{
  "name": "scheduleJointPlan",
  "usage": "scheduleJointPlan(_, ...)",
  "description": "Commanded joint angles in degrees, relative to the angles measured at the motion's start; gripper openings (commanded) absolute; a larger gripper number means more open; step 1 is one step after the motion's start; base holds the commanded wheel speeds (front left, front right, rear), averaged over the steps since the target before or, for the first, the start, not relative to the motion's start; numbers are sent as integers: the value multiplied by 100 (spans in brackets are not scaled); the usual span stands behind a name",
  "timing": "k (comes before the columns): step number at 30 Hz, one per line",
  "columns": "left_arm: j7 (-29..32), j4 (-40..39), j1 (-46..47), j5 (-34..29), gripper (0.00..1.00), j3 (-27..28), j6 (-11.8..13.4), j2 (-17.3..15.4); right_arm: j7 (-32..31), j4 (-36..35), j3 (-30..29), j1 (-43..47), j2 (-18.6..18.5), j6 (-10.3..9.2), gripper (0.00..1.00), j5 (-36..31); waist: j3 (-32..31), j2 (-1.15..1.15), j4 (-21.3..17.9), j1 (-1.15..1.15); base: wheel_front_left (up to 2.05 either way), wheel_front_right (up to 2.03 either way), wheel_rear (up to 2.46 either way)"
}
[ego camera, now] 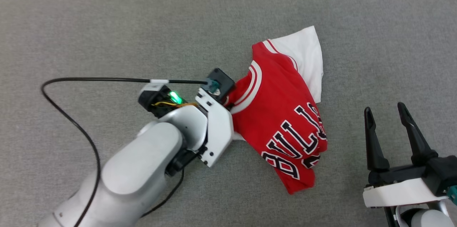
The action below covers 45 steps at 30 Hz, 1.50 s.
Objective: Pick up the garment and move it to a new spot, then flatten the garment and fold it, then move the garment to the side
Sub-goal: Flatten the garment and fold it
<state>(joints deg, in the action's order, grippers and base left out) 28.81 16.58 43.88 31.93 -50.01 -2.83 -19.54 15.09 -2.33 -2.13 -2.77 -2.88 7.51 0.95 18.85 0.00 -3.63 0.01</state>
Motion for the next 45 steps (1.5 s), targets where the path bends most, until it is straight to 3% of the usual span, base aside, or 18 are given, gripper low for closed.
scheduleJointPlan(1, -71, -249, -76, -35, 0, 139, 172, -168, 11, 47, -33, 73, 1, -4, 100, -6, -247, 0, 141, -1, 0, 0, 0)
scheduleJointPlan(6, 162, -740, -18, 34, 0, 453, 437, -669, 11, 132, 43, 93, 1, -4, 100, 43, -449, 0, 169, -1, 0, 0, 0)
scheduleJointPlan(14, 792, -774, 483, 162, 0, 866, 510, -1341, 11, 152, 164, -61, 1, -4, 100, 205, -300, 0, -130, -1, 0, 0, 0)
scheduleJointPlan(17, 993, -493, 713, 196, 0, 934, 462, -1456, 11, 163, 207, -107, 1, -4, 100, 247, -138, 0, -302, -1, 0, 0, 0)
scheduleJointPlan(22, 970, 105, 931, 146, 0, 904, 424, -1355, 11, 155, 256, -221, 2, -4, 100, 301, 106, 0, -520, -1, 0, 0, 0)
scheduleJointPlan(23, 858, 225, 970, 113, 27, 919, 472, -1298, 11, 151, 266, -232, 1, -4, 100, 305, 142, 0, -547, -1, 0, 0, 0)
scheduleJointPlan(24, 715, 334, 996, 70, 100, 919, 497, -1245, 11, 147, 273, -231, 2, -4, 100, 318, 170, 0, -565, -1, 0, 0, 0)
scheduleJointPlan(27, 108, 640, 1070, -138, 100, 975, 706, -1073, 11, 140, 274, -232, 2, -4, 100, 340, 204, 0, -572, -1, 0, 0, 0)
scheduleJointPlan(37, -1580, 1004, 1117, -313, 100, 1126, 802, -707, 11, 214, 73, -142, 1, -4, 100, 135, -252, 0, -120, -1, 0, 0, 0)
scheduleJointPlan(45, -3009, 433, 475, -346, 100, 1383, 977, -862, 11, 267, -162, 42, 1, -4, 100, 1, -843, 0, 339, -1, 0, 0, 0)
